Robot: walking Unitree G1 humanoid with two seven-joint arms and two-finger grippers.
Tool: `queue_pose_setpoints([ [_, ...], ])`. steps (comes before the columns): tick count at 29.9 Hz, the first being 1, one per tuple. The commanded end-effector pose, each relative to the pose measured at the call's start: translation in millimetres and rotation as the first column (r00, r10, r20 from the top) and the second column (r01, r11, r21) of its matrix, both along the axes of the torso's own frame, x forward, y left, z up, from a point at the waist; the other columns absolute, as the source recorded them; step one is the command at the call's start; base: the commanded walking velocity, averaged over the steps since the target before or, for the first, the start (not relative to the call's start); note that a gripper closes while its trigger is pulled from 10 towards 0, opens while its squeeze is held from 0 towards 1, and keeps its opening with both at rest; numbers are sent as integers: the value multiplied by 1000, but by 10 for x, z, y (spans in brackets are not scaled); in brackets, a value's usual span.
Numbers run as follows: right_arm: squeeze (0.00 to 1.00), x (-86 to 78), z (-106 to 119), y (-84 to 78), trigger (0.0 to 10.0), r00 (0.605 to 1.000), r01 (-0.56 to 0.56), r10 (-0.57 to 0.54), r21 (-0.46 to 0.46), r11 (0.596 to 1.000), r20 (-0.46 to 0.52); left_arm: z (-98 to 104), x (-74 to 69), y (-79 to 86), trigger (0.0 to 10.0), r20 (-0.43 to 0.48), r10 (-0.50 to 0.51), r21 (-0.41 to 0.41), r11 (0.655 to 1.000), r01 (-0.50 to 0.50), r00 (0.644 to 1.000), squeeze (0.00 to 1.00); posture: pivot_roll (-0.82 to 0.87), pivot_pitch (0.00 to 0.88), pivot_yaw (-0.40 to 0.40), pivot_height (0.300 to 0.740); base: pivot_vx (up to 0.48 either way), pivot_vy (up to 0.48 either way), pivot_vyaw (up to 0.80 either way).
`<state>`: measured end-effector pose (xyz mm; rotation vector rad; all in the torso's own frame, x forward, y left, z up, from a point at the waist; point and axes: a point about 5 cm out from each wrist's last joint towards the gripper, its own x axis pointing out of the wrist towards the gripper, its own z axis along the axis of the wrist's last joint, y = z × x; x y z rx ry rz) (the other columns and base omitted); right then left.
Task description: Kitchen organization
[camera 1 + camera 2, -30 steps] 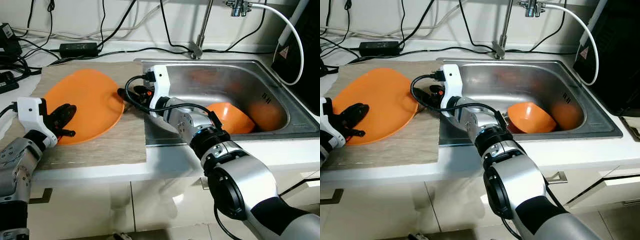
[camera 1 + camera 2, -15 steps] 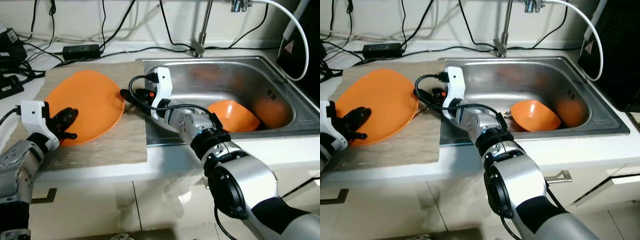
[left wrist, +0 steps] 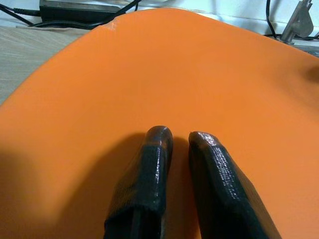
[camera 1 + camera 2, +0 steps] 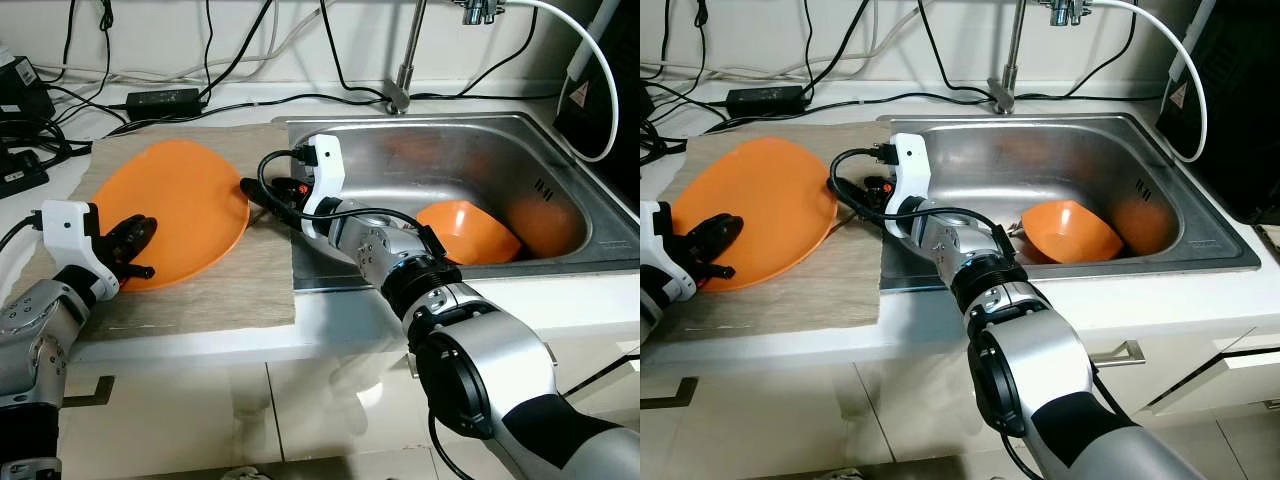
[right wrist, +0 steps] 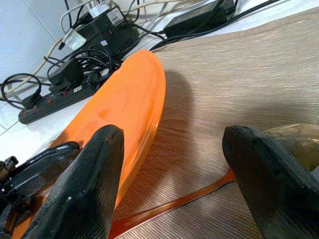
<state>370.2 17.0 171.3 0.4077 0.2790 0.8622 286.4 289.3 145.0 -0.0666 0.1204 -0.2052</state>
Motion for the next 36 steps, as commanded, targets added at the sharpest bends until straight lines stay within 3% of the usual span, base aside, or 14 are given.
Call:
queue_pose_setpoints([
  [1,0,-342,-71,560,10000,988,-154,154,45,987,1,-231,-71,15,10000,-105,16,-17,1000,-18,994,0,102,9,-76,740,0,0,0],
  [31,0,-342,-71,560,10000,988,-154,154,45,987,1,-231,-71,15,10000,-105,16,-17,1000,-18,994,0,102,9,-76,740,0,0,0],
  [32,0,-380,-78,637,10000,987,-141,148,94,986,-68,-222,-60,-4,10000,-102,7,-17,1000,-9,995,0,122,0,0,740,0,0,0],
  [33,0,-80,-297,-189,10000,958,251,-233,-96,963,164,-325,153,-371,10000,-17,85,-11,996,-85,996,0,-14,0,0,740,0,0,0],
  [34,0,-59,-409,-800,10000,829,502,-409,-185,845,382,-346,292,-683,10000,56,137,-16,991,-136,989,0,-12,0,0,740,0,0,0],
  [35,0,-132,-455,-1171,10000,715,633,-456,-212,745,530,-332,371,-910,10000,108,165,-24,986,-163,980,0,-11,0,0,740,0,0,0],
  [36,0,-194,-472,-1344,10000,655,684,-451,-221,696,606,-311,408,-1022,10000,135,179,-33,984,-176,974,0,-9,0,0,740,0,0,0],
])
